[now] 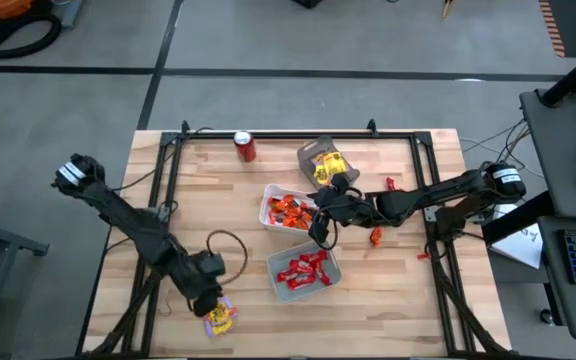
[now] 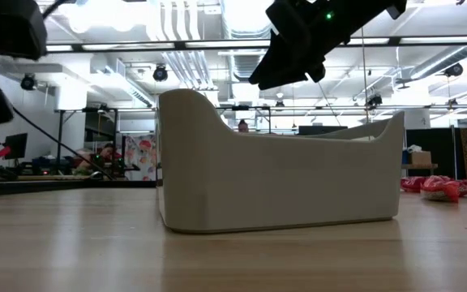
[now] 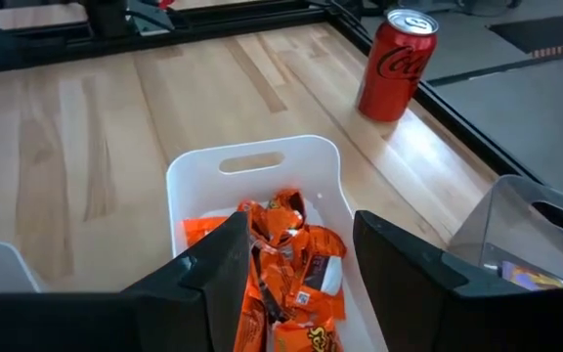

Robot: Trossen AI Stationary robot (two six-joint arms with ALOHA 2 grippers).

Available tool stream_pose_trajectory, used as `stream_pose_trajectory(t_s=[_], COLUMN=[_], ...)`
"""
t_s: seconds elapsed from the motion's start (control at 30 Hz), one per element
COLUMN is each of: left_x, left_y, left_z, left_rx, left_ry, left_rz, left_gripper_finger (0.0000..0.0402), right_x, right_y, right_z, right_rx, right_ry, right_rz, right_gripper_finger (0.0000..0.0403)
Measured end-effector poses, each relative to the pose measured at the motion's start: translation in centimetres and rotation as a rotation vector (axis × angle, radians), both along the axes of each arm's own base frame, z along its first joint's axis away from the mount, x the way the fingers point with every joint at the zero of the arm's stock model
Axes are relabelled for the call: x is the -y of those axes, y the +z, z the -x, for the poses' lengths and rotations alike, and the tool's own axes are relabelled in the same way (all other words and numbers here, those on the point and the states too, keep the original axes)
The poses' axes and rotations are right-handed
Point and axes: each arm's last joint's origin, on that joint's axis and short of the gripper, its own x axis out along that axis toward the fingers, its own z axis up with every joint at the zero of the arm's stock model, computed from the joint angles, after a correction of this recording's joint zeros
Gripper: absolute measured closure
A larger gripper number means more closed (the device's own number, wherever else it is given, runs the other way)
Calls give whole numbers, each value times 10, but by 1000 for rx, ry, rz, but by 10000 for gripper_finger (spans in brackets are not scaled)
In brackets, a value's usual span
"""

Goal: Sort candy
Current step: Put the yellow candy pack into the black bin

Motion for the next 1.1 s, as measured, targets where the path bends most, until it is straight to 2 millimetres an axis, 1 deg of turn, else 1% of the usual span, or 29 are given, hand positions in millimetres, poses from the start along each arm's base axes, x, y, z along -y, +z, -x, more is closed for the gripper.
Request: stream_pose_trajectory(t_s=[0.1,0.2,0.3,0.4,0.47,0.67,0.87,1.0,1.1], left_x=[16,29,39,43,46,54,58,58,58], left_y=[6,4,0,-8,-13,-24,-28,-29,-29], left_z=[-6,-11,-15,-17,-18,-15,-12,-11,-11], left_rx=[-70,-124,-175,-222,-234,-265,-273,-270,-269], left_ry=[-42,-101,-124,-131,-132,-149,-173,-174,-173], left_rz=[-61,-141,-196,-240,-250,-279,-295,-301,-305], left_gripper_finger=[325,325,325,319,309,252,201,187,193], right_x=[0,0,0,0,0,0,0,0,0], right_y=[0,0,0,0,0,0,0,0,0], right_z=[0,0,0,0,0,0,0,0,0], right_rx=[1,2,5,5,5,4,4,4,4], right_ry=[-1,-2,-5,-5,-5,-5,-5,-6,-6], right_rz=[-2,-3,-10,-10,-10,-9,-9,-9,-9], right_gripper_finger=[225,225,225,225,225,225,225,225,225])
